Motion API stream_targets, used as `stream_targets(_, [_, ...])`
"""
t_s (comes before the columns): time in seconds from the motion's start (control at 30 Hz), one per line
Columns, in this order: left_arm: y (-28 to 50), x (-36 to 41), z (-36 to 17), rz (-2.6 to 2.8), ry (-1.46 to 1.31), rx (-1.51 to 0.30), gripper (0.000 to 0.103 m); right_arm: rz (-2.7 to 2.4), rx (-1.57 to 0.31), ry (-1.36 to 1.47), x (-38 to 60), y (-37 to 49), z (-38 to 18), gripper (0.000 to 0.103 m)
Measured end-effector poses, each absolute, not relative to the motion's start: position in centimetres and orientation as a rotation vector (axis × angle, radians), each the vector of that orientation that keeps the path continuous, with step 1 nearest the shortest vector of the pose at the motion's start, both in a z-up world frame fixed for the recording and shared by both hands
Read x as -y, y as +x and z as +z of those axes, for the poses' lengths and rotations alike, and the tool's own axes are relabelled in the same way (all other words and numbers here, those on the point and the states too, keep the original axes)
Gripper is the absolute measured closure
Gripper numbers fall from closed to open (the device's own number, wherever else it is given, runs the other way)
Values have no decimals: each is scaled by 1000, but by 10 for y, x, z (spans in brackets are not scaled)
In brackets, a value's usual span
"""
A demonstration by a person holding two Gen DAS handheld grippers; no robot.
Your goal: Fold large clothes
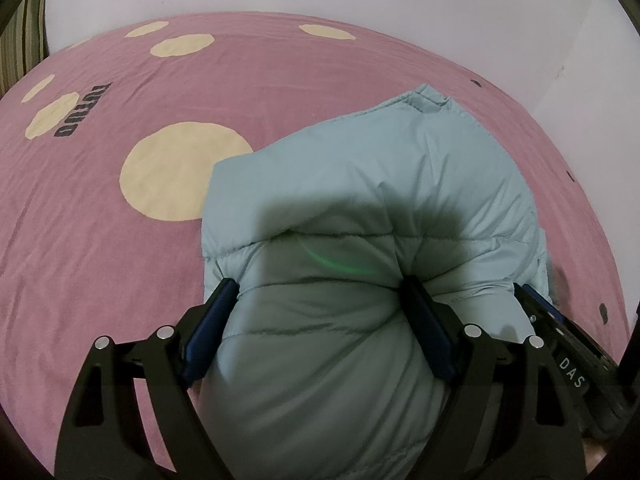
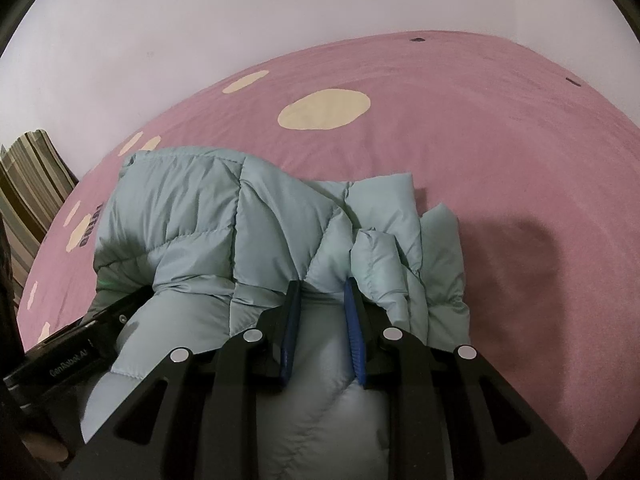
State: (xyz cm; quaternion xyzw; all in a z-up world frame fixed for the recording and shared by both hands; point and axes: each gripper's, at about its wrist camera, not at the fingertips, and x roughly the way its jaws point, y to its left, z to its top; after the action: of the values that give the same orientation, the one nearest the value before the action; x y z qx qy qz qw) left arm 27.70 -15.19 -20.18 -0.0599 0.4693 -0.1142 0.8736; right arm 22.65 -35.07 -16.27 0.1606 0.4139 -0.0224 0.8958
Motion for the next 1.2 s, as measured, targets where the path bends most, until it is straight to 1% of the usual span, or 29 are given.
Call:
stream_targets(0.13, [276,148,-197,-250,-149,-993,19,-31,-851,357,355,224,-159,80])
stream_targets(0.2, [275,144,-195,-262,-165,-1001,19,-20,-853,369,357,221,-155,77])
stream_targets(0.27, [273,137,-190,-273,-196,-1008,20,-8,-847,383,359,218,-150,68])
stream_targets(0.3, [273,134,-187,-274,-209,-1009,20,-1,-841,391,360,215,-147,65])
stream_targets(0.37, [270,125,-180,-278,-253,-1007,20,6,-825,410,363,207,-138,53])
stream_targets(0.43, [267,113,-172,-277,-294,-992,20,2,-802,430,368,199,-129,46])
stream_targets(0.57, [261,84,-160,-286,-393,-969,19,-14,-748,516,390,179,-113,38])
stream_targets(0.7, [249,54,-166,-292,-541,-991,19,-13,-740,643,411,164,-116,37])
stream_targets(0.8, [240,44,-180,-305,-625,-1028,19,7,-776,730,416,156,-134,36])
stream_targets(0.93, [232,44,-201,-322,-674,-1068,19,24,-826,814,414,152,-159,36])
stream_targets(1.0, [230,46,-208,-344,-714,-1077,16,52,-838,880,414,151,-170,36])
stream_targets(1.07, [231,48,-210,-366,-725,-1076,14,92,-839,948,413,151,-180,32])
stream_targets(1.2, [237,56,-214,-413,-722,-1086,14,126,-851,911,402,158,-179,30])
